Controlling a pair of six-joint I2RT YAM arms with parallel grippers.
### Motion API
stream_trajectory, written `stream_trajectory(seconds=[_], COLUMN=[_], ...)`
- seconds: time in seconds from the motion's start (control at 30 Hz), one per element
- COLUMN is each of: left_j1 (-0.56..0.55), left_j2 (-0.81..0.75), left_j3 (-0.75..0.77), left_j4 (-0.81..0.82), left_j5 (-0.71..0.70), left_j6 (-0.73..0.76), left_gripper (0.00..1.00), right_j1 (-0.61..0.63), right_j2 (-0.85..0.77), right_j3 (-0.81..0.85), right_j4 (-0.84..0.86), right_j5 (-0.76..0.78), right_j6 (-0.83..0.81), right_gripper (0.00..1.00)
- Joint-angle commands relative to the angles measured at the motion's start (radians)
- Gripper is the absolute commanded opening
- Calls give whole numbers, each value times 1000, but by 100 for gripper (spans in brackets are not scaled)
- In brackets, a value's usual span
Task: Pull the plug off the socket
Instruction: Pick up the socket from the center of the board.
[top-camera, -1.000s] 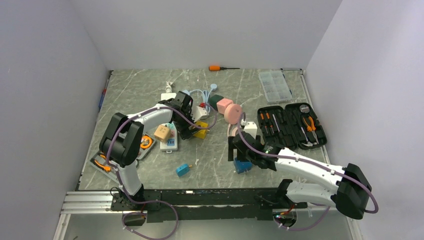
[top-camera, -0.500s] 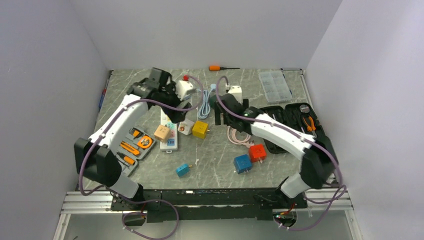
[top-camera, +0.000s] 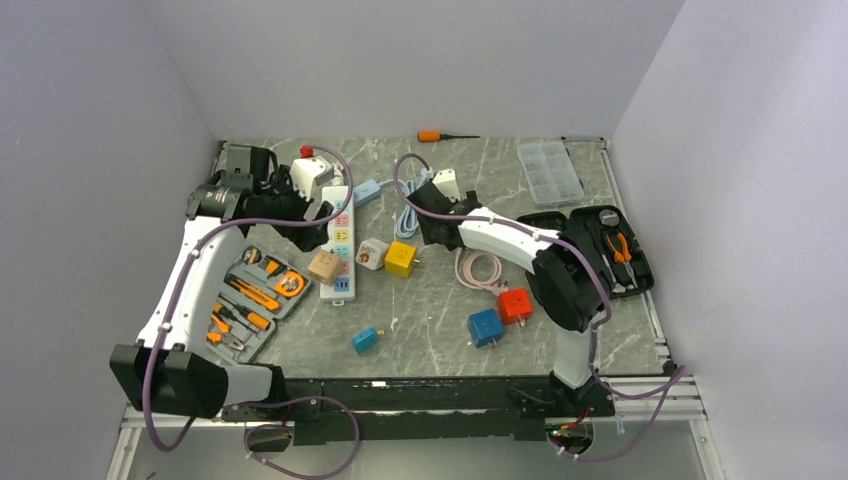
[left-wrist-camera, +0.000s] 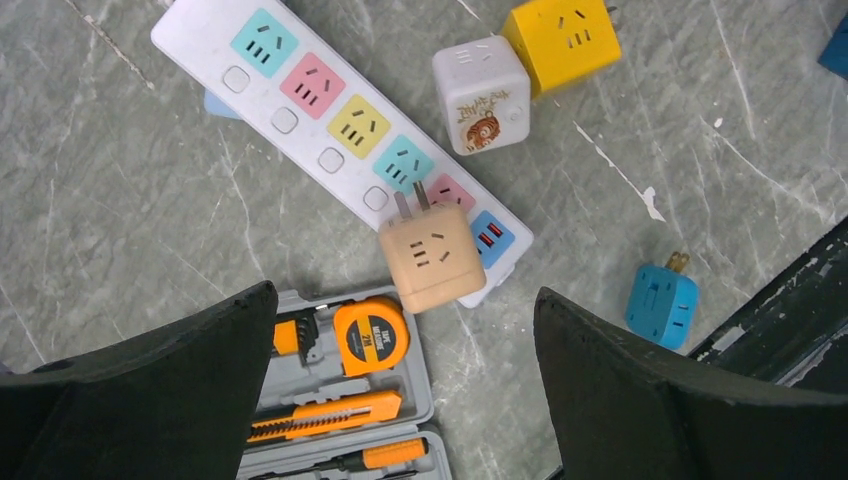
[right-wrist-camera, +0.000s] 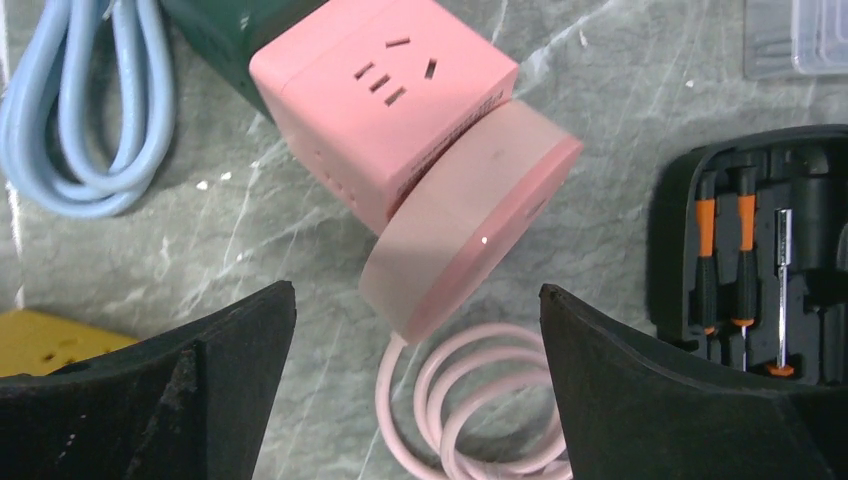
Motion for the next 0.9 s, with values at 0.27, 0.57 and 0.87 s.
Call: stream_trajectory(seconds=[0.27, 0.57, 0.87], left_j1=[46, 68, 66], left_j2=[-113, -132, -250], left_j3=[-70, -82, -182], left_j4=[15, 31, 156], left_j5=[36, 39, 133], left_j6=[21, 19, 67], left_gripper=[99, 99, 99], right_j1=[-36, -71, -72], right_j2=[128, 68, -134], right_j3=[63, 1, -71], right_j4=[20, 86, 198], right_j5=[71, 46, -86], right_j6=[-21, -19, -70], right_gripper=[80, 33, 1])
